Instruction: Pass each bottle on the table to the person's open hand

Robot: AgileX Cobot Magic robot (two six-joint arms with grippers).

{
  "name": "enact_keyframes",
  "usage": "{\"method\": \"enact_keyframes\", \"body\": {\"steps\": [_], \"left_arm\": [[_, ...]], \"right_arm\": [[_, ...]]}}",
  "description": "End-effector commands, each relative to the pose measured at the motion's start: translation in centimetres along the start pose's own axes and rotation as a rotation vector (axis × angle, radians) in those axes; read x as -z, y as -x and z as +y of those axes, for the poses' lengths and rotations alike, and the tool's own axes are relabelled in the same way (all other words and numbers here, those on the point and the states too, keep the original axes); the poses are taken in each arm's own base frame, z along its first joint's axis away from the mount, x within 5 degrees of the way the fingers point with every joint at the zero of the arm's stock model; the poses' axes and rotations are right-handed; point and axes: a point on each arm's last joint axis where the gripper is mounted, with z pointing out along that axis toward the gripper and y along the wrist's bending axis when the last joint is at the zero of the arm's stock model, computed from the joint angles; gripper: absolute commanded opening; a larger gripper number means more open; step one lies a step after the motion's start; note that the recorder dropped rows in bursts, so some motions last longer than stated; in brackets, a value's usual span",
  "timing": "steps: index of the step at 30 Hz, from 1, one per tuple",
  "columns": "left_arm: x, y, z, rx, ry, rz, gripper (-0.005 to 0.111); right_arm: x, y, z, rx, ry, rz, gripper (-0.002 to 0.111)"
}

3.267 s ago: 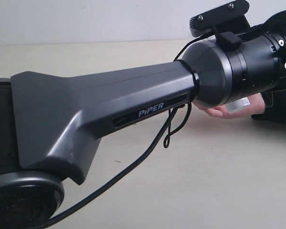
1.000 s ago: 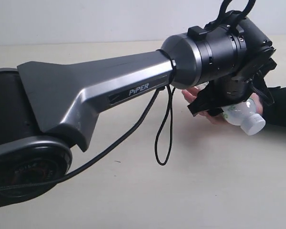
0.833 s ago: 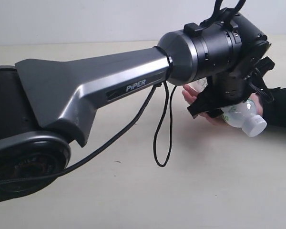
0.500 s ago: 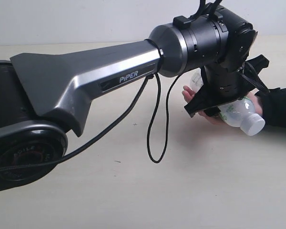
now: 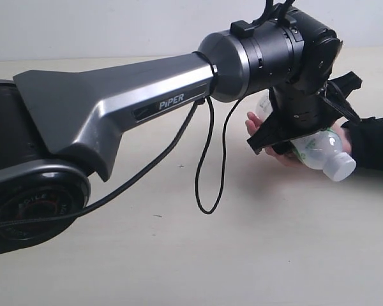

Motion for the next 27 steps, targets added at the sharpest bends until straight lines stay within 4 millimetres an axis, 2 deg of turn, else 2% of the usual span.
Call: {"method": "enact_keyframes", "body": {"steps": [1, 10, 16, 23, 27], "left_arm": [[0.8, 0.3, -0.5, -0.007, -0.041, -0.015, 0.069], [1.3, 0.5, -0.6, -0.019, -0.044, -0.031, 0.069], [2.6, 1.0, -0.9, -0.037, -0.044, -0.07, 0.07], [4.2, 1.4, -1.0, 0.011, -0.034, -0.098, 0.099], [4.2, 1.6, -1.0, 0.0, -0.028, -0.116, 0.103]], "right_arm": [[0.0, 0.1, 0.0, 0.004, -0.004, -0.016, 0.0], [0.0, 0.1, 0.0, 0.004, -0.004, -0.016, 0.0], [0.0, 0.1, 0.0, 0.004, -0.004, -0.016, 0.0], [0.0, 0.1, 0.0, 0.004, -0.004, -0.016, 0.0], [0.0, 0.1, 0.0, 0.004, -0.004, -0.016, 0.0]]}}
